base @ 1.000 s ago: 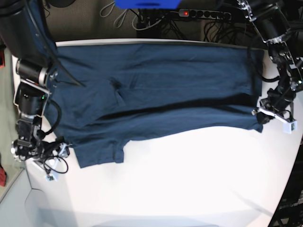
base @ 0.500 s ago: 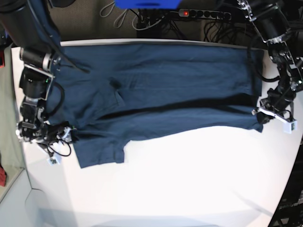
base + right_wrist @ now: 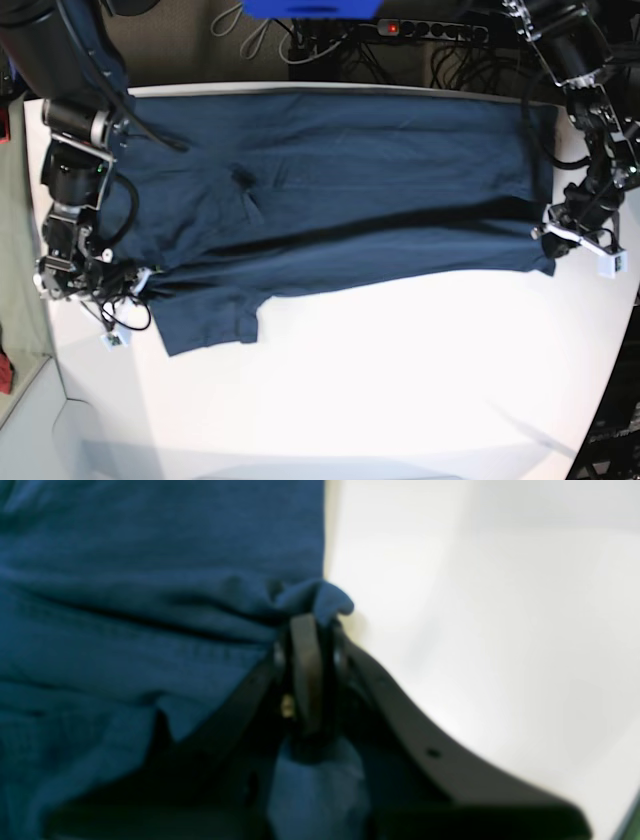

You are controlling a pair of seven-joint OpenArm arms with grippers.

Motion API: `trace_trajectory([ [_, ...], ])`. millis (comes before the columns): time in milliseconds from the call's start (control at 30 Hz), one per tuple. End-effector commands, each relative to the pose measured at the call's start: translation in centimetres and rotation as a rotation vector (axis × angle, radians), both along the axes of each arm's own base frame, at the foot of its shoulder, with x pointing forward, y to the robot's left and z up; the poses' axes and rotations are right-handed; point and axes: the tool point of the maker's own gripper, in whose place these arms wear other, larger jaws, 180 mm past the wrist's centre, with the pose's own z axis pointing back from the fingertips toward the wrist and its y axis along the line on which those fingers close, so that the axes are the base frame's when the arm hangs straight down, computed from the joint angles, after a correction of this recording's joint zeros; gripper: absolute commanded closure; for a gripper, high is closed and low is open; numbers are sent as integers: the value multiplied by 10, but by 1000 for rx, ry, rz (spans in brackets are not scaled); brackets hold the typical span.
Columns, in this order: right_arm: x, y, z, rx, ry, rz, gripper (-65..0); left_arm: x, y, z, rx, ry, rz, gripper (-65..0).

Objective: Layout the t-shirt on the table in an organized manner, then fold the t-shirt properly
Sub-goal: 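Drag the folded hem toward the collar edge with both grippers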

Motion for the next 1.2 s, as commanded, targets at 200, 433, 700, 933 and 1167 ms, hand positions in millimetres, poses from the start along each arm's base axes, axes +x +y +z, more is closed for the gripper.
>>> trace_trajectory([
  [200,3,-29,59,-174,-75,-24,0,13,5,23,16,-69,-3,0],
  [433,-19,-34,79,-270,-96,-34,0,18,-1,34,-54,-122,-7,0],
  [700,-61,-26,97,-372,-130,-33,0,18,-3,35,-69,-129,-7,0],
  [933,-97,-18,116,-445,-145,-44,0,15,-3,32,-69,-123,-7,0],
  [1167,-125,-12,107,-460,-119,-26,0,6,-2,23,-69,-95,-6,0],
])
